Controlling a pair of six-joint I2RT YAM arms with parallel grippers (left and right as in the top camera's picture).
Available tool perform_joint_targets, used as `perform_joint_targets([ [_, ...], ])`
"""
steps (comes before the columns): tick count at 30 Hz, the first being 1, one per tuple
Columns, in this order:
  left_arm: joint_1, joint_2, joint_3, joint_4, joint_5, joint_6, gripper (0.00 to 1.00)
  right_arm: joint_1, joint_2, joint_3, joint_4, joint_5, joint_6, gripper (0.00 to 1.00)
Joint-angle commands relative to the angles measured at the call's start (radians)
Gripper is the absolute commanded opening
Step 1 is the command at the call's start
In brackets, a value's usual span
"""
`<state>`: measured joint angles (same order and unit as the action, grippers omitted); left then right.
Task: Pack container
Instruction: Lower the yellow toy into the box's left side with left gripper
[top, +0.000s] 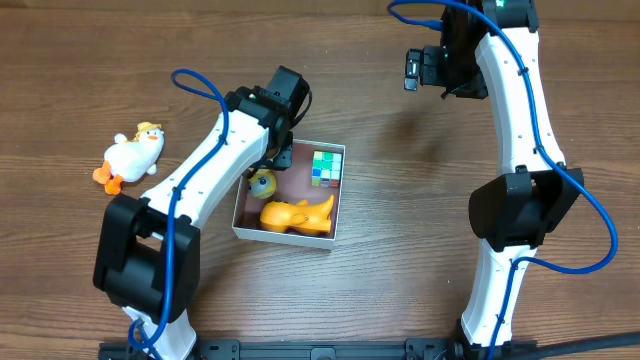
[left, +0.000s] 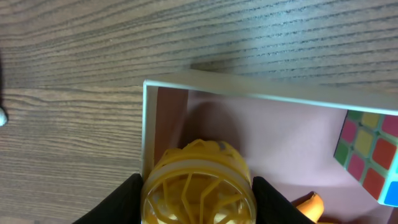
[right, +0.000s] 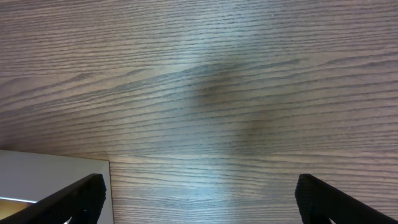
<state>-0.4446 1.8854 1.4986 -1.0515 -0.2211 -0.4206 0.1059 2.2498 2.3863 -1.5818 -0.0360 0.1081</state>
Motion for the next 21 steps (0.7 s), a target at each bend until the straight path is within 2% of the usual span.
perform_joint_targets([
  [1, 0.005, 0.024, 0.042, -0.010, 0.043, -0.022, 0.19, 0.001, -0.009, 0.022, 0.005, 0.013, 0.008, 1.00],
  [12, -0.003, 0.024, 0.043, -0.010, 0.054, -0.021, 0.20, 0.001, -0.009, 0.022, 0.005, 0.013, 0.008, 1.00],
  [21, -0.003, 0.024, 0.041, 0.058, -0.024, -0.001, 0.21, 0.001, -0.009, 0.022, 0.005, 0.013, 0.008, 1.00],
])
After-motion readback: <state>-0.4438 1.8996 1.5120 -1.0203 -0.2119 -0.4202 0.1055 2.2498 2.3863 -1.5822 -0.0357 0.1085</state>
